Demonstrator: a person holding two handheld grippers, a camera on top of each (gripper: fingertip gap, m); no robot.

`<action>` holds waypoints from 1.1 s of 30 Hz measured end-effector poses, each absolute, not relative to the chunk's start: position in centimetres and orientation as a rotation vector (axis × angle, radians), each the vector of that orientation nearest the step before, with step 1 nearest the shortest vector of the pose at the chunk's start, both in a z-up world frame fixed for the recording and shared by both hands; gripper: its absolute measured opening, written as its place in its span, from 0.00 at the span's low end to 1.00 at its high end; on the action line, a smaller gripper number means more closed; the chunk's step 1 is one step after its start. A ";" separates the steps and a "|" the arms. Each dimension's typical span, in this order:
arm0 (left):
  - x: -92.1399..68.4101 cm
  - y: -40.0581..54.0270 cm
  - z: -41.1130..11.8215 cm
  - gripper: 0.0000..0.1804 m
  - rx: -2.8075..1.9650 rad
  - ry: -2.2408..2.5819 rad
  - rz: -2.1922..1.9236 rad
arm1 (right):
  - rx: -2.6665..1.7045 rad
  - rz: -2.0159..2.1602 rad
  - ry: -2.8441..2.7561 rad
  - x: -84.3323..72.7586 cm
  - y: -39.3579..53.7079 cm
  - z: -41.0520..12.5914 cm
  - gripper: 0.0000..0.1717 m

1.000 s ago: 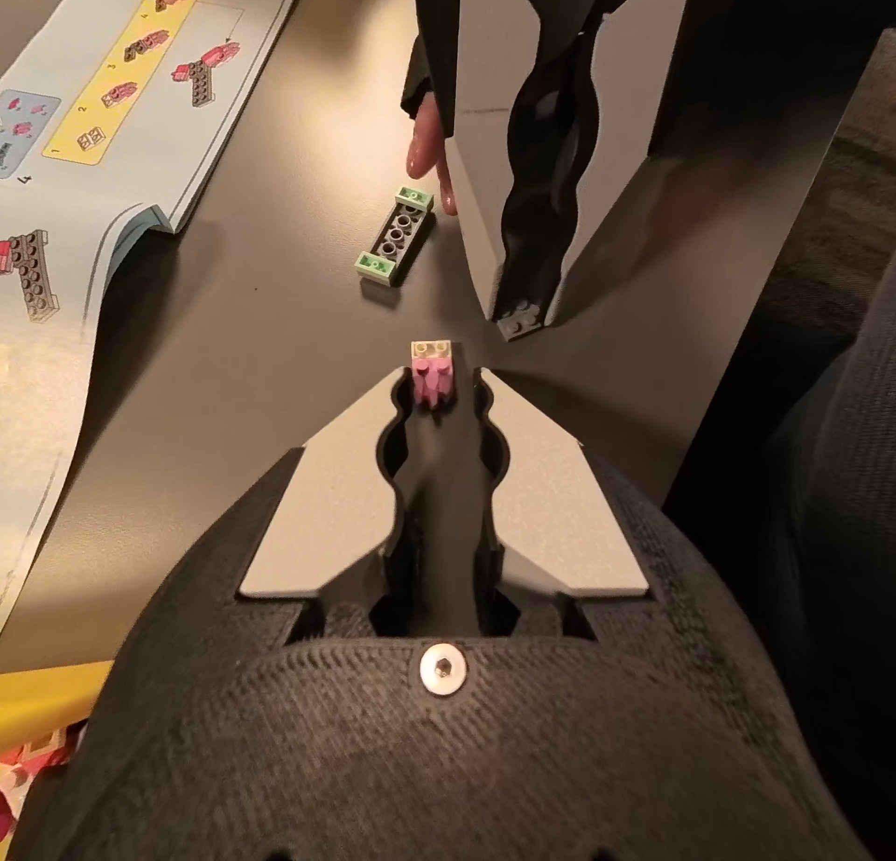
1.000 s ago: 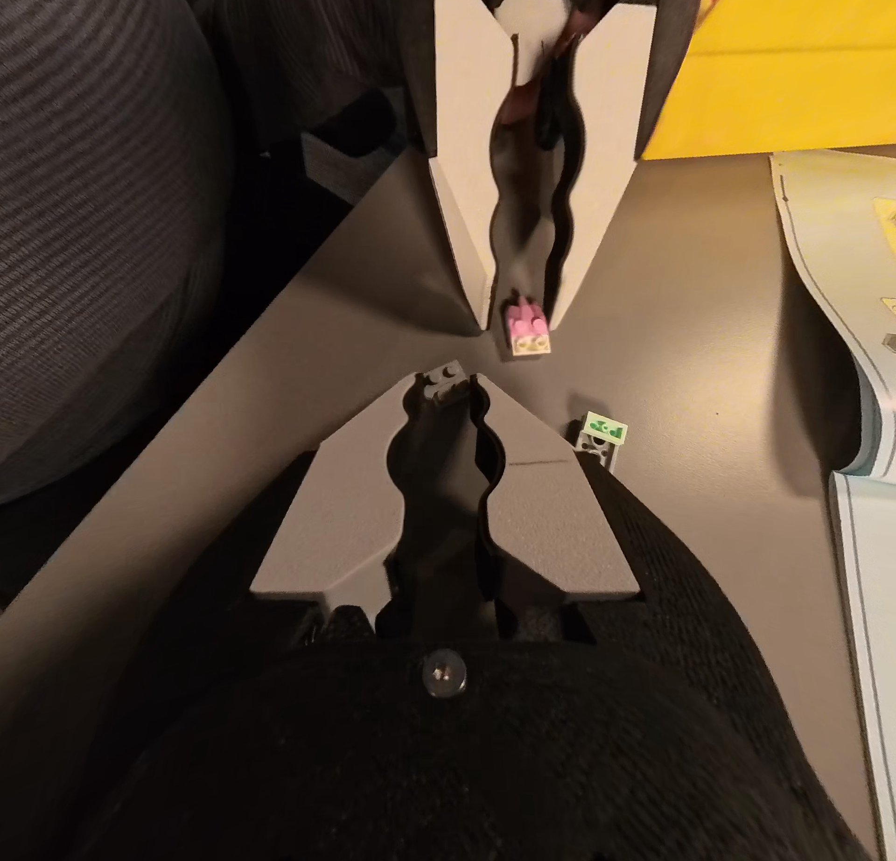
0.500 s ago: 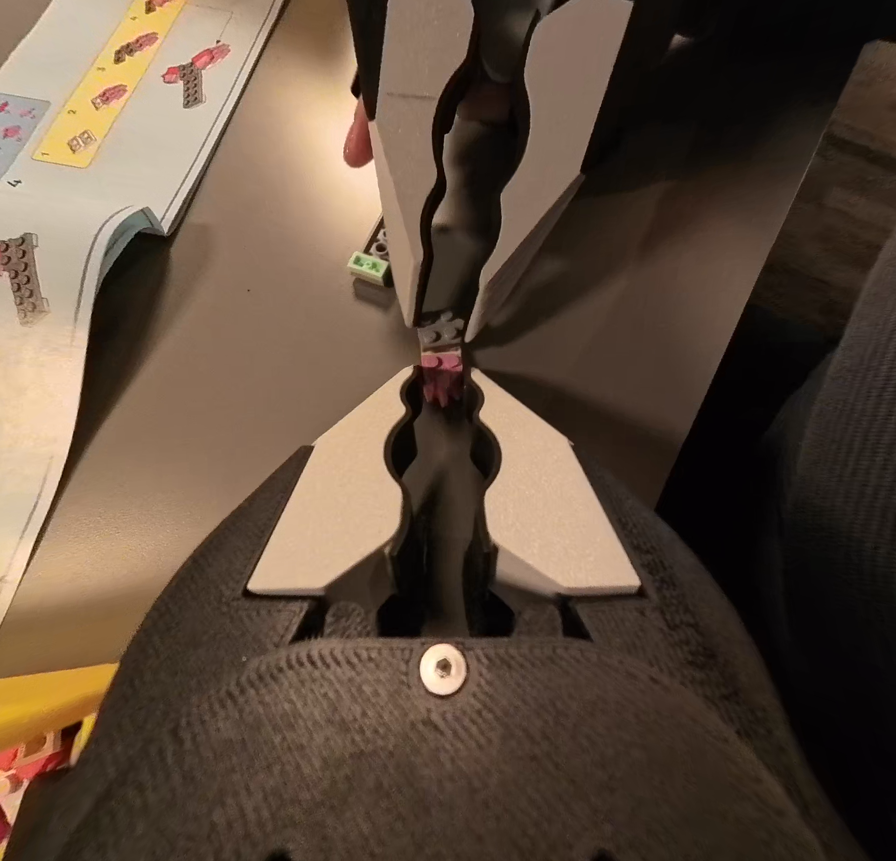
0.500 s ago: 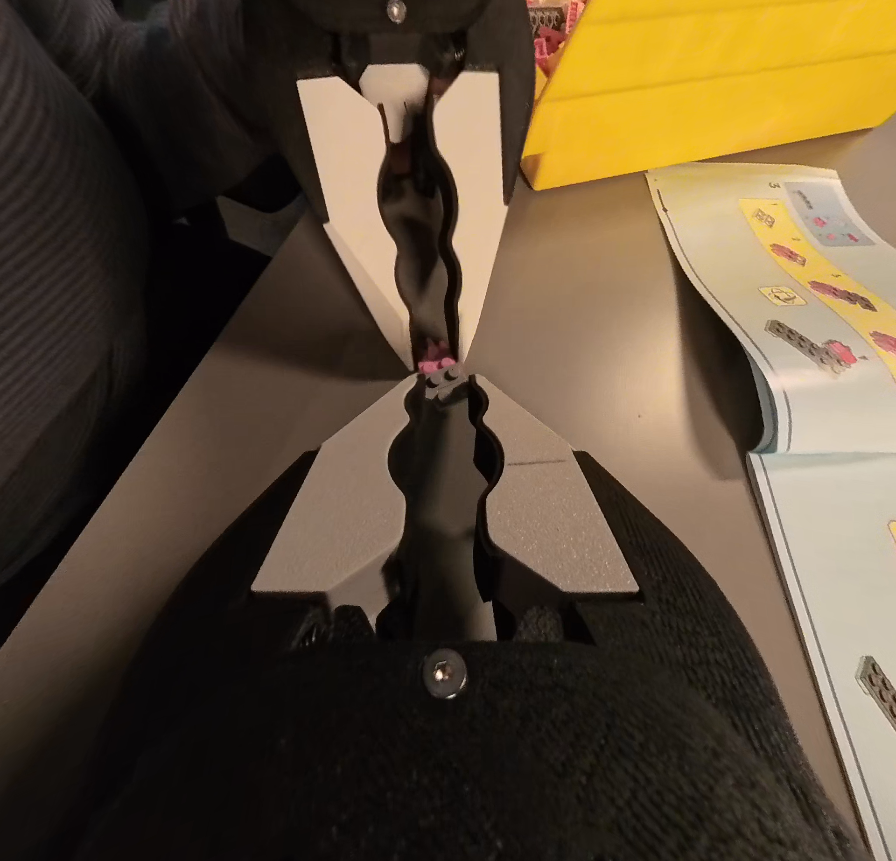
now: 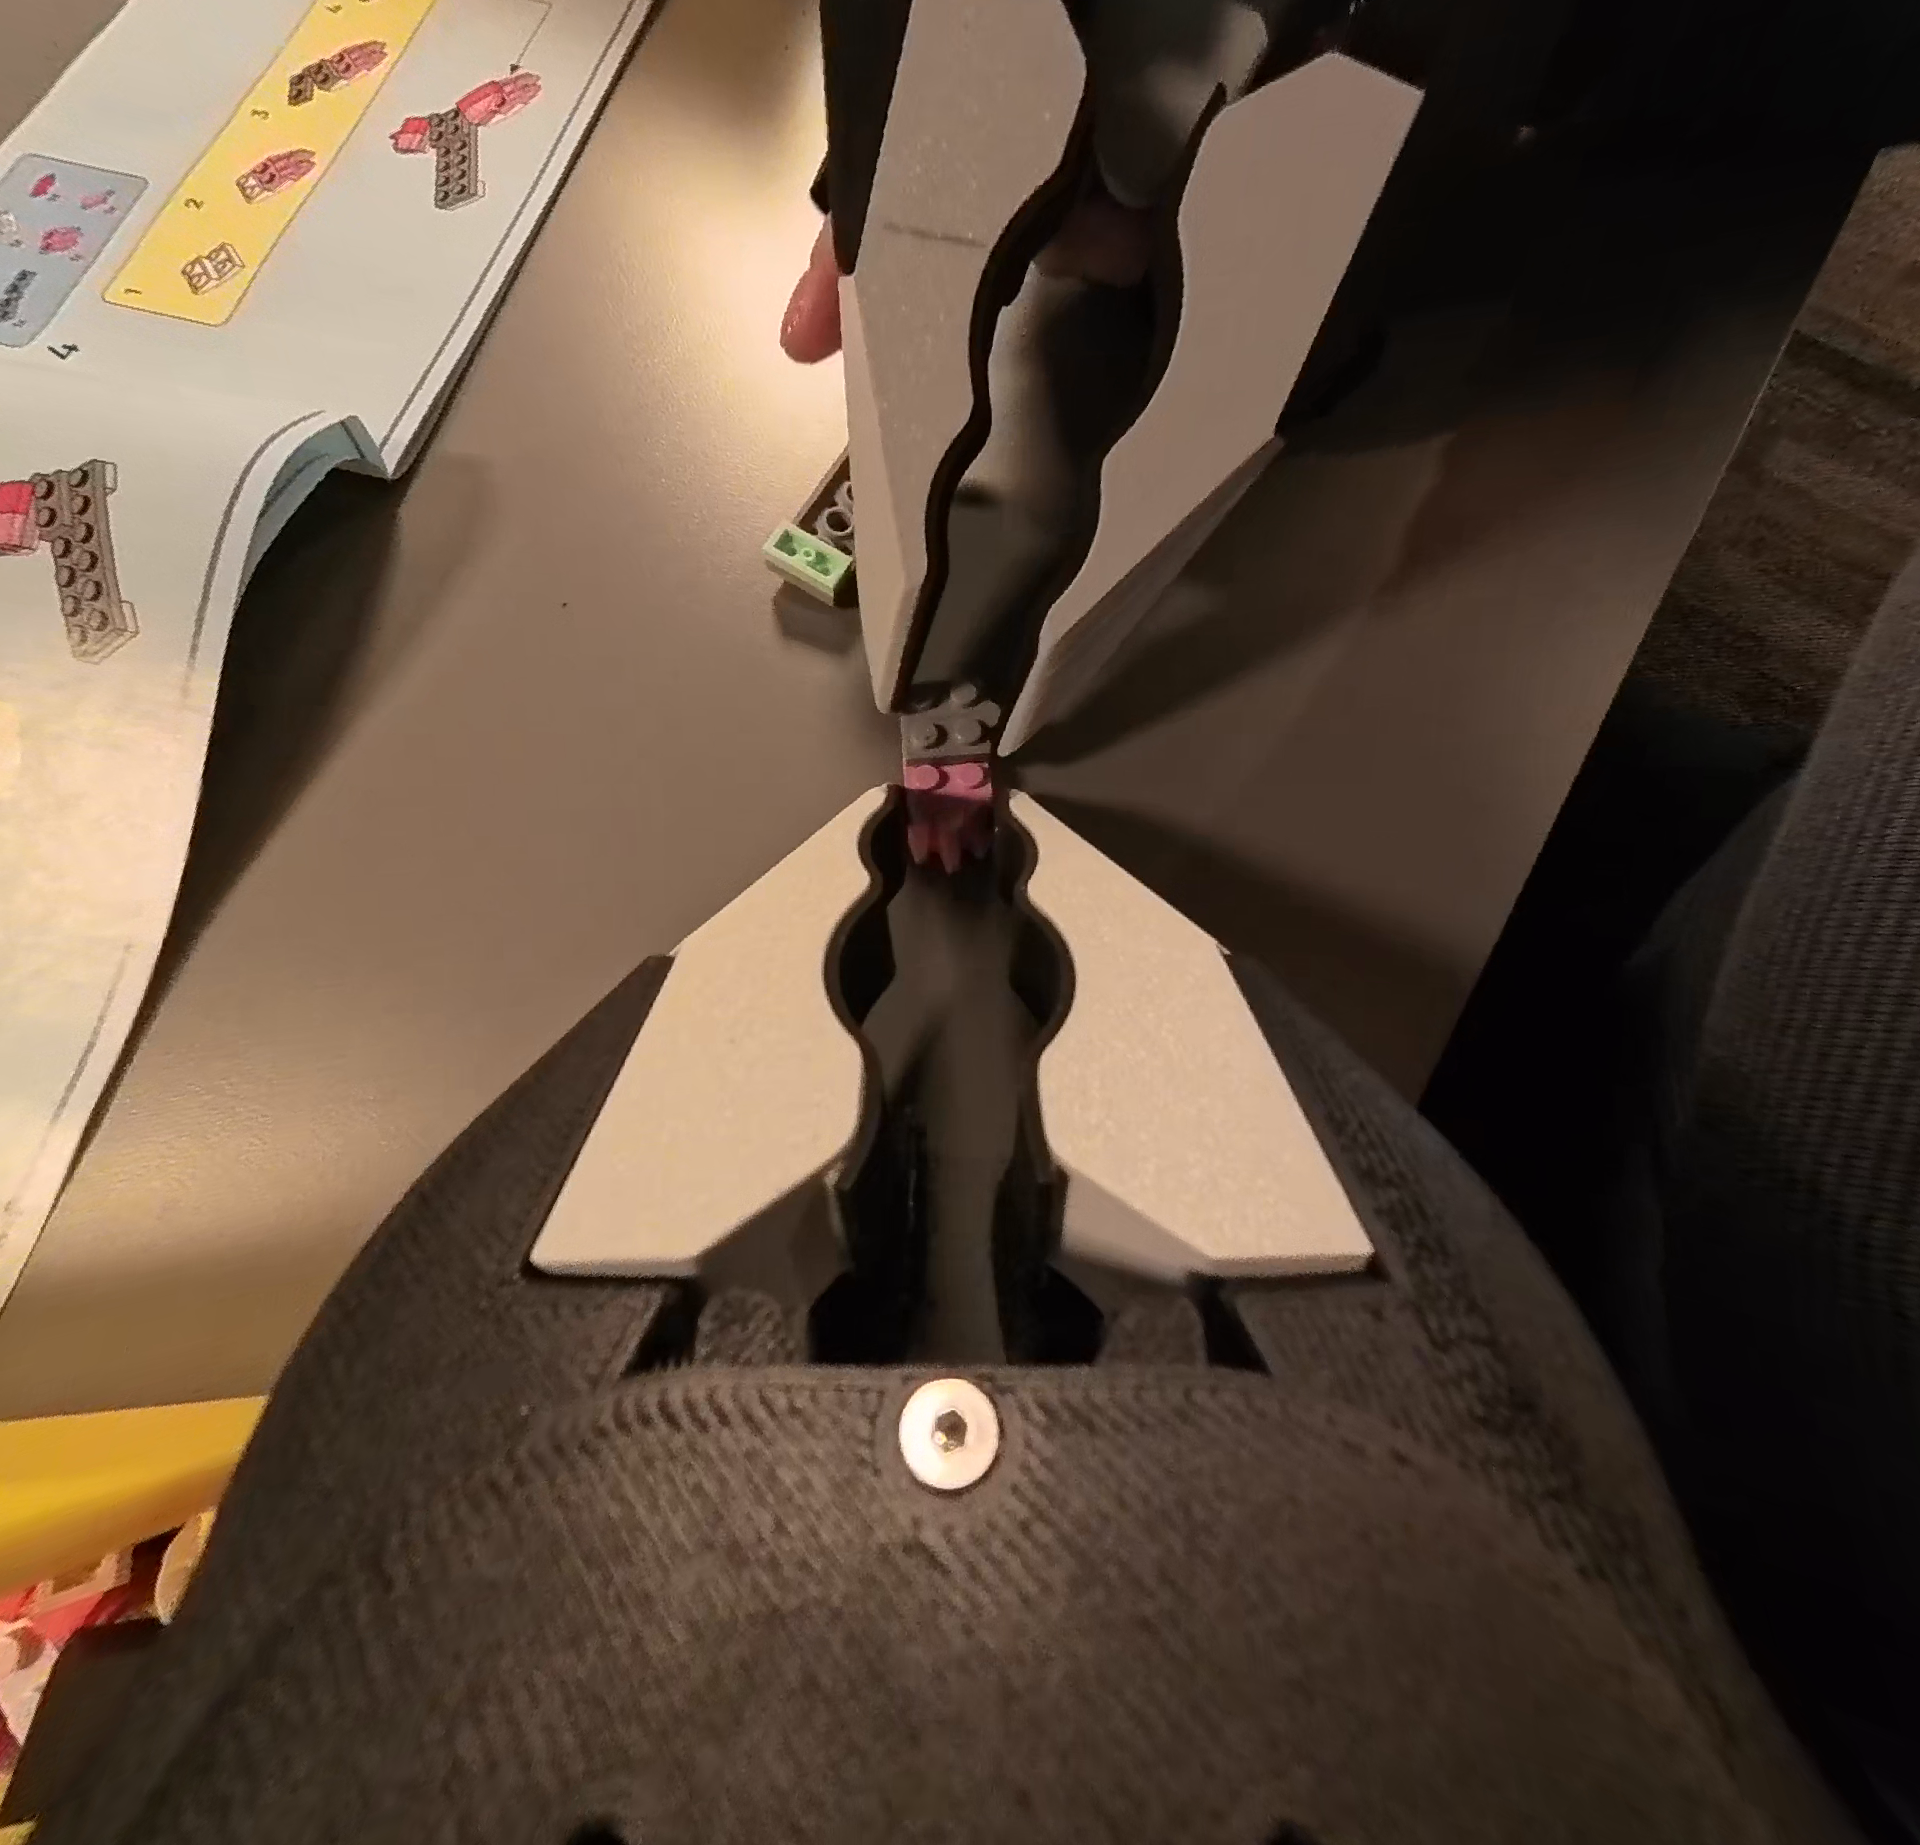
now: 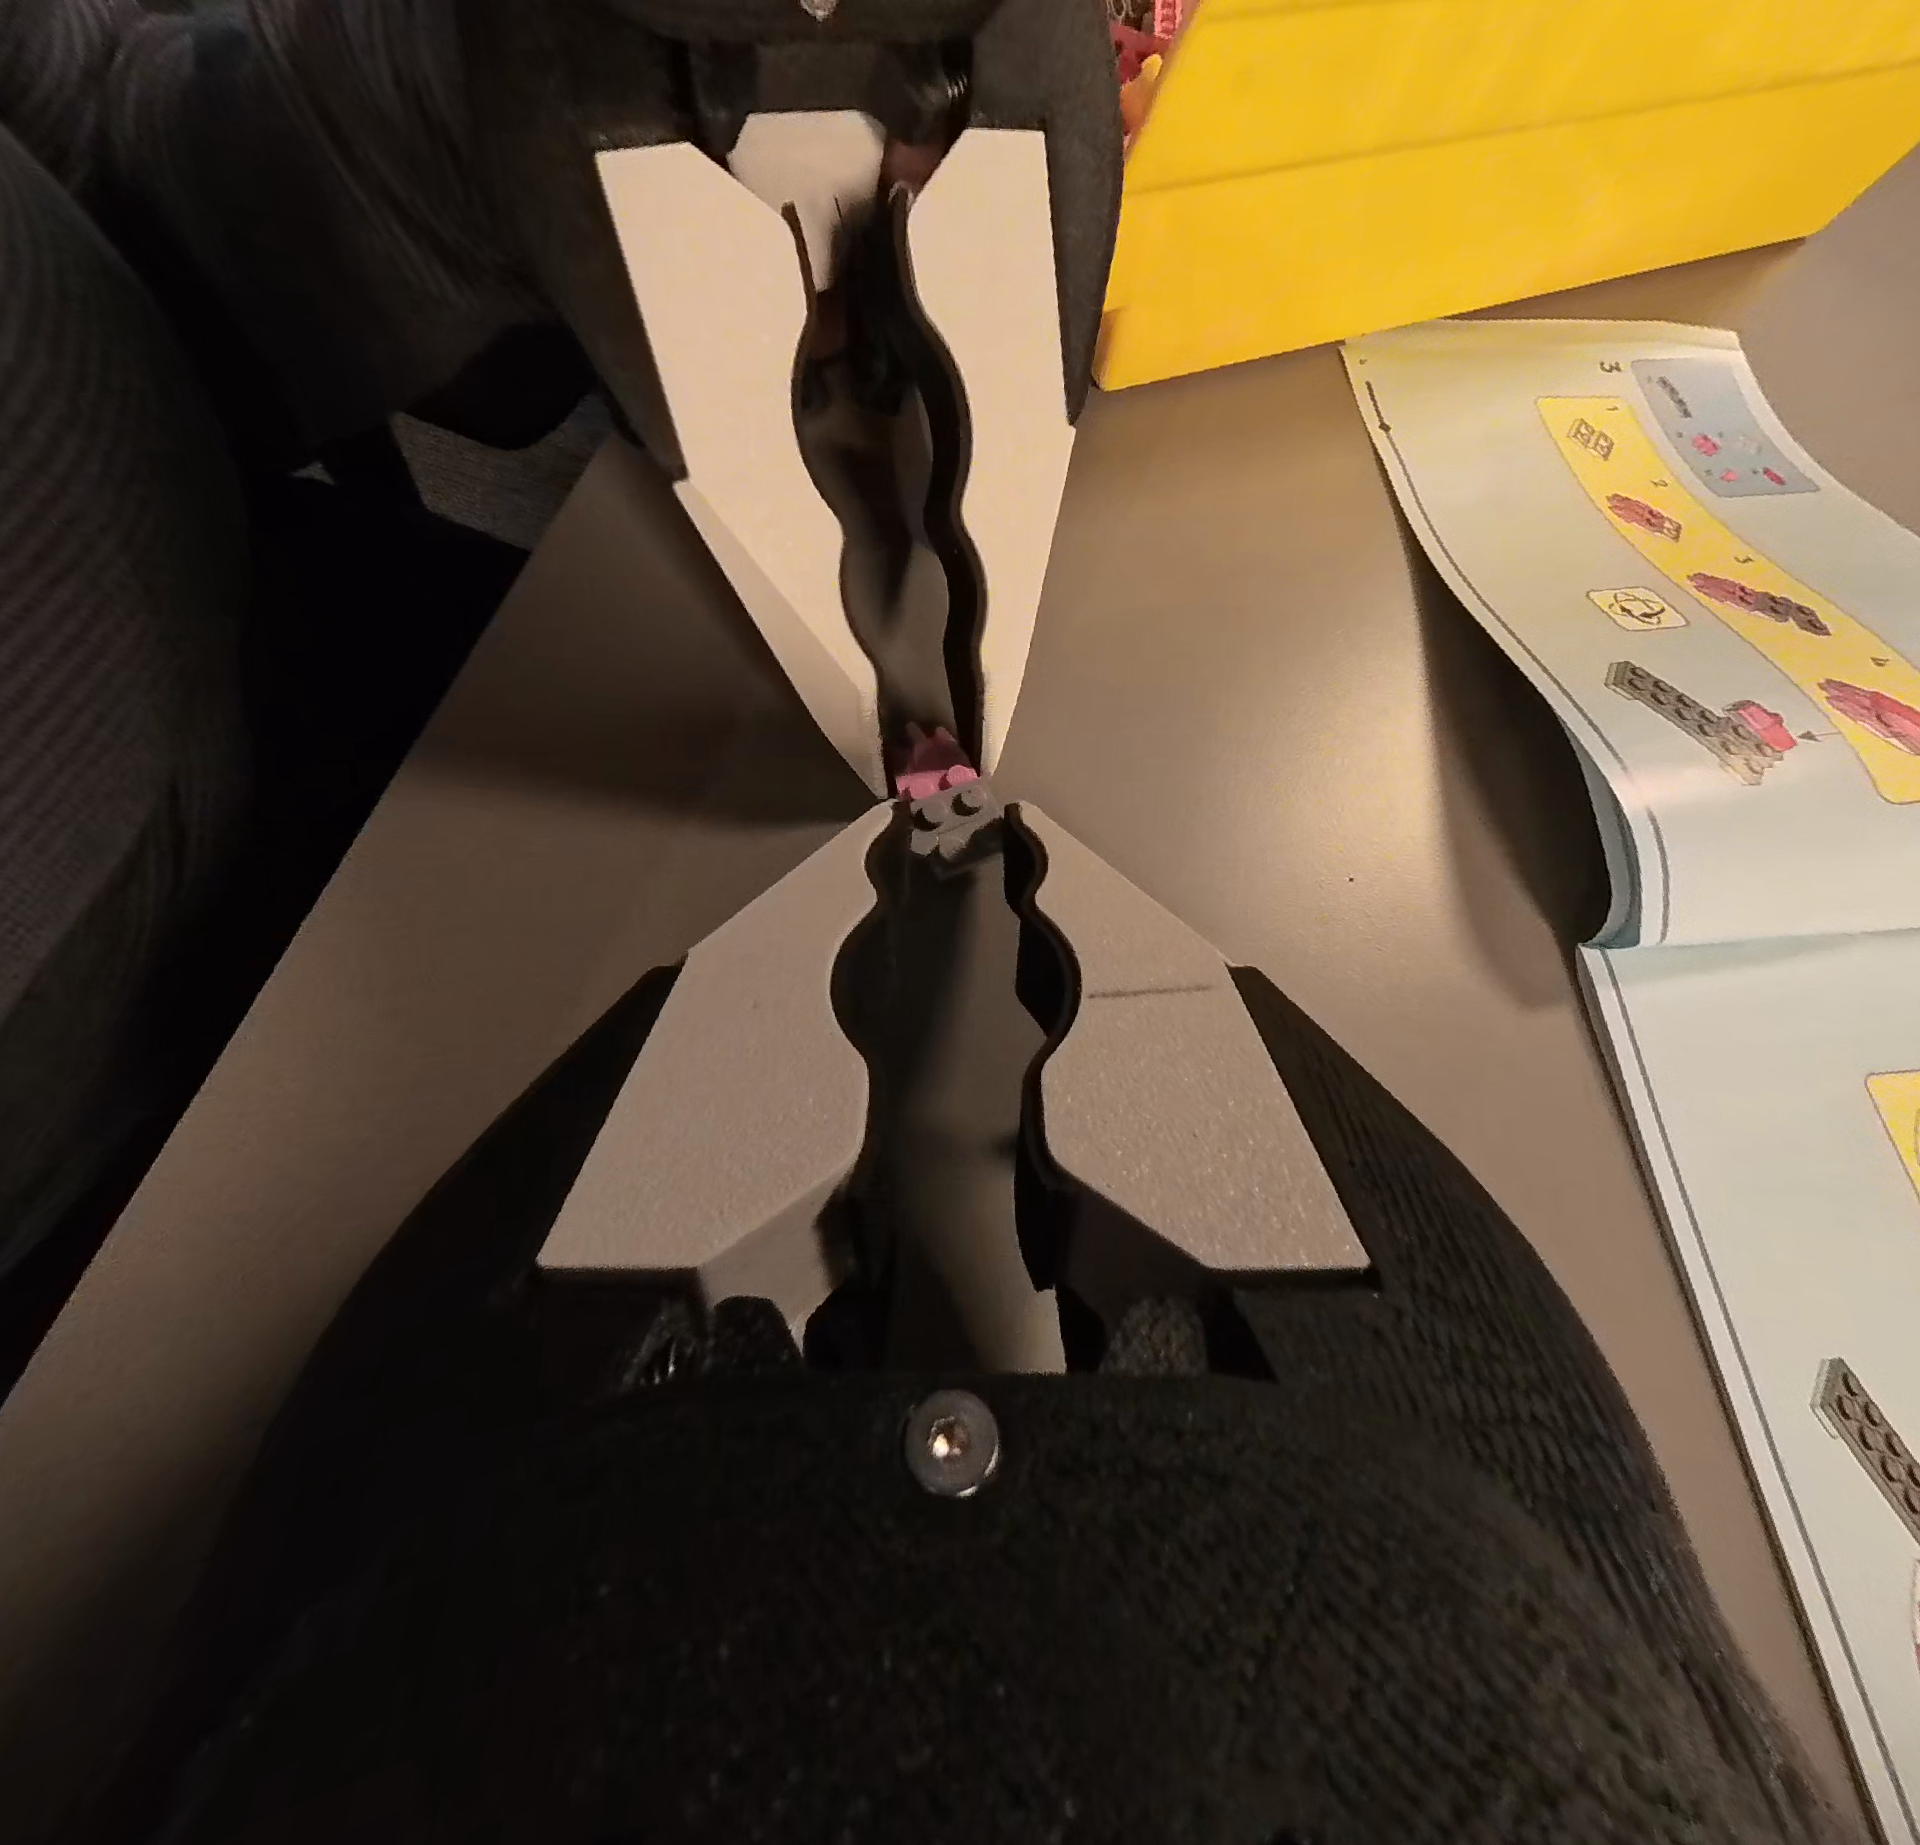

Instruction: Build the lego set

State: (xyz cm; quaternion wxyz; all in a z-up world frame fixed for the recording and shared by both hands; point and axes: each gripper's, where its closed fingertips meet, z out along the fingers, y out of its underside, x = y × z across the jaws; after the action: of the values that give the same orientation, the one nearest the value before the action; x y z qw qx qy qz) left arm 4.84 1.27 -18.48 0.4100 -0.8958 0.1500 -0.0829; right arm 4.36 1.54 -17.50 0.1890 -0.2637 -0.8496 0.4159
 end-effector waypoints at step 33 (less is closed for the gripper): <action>5.2 1.3 -18.5 0.09 -2.259 0.388 -0.256 | -0.764 1.174 -2.412 4.9 2.3 -17.7 0.11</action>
State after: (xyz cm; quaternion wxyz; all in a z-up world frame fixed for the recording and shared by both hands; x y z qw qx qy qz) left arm 5.15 1.35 -18.49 0.4054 -0.8954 0.1536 -0.1015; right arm 4.94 2.34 -17.69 0.1754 -0.2696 -0.8514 0.4144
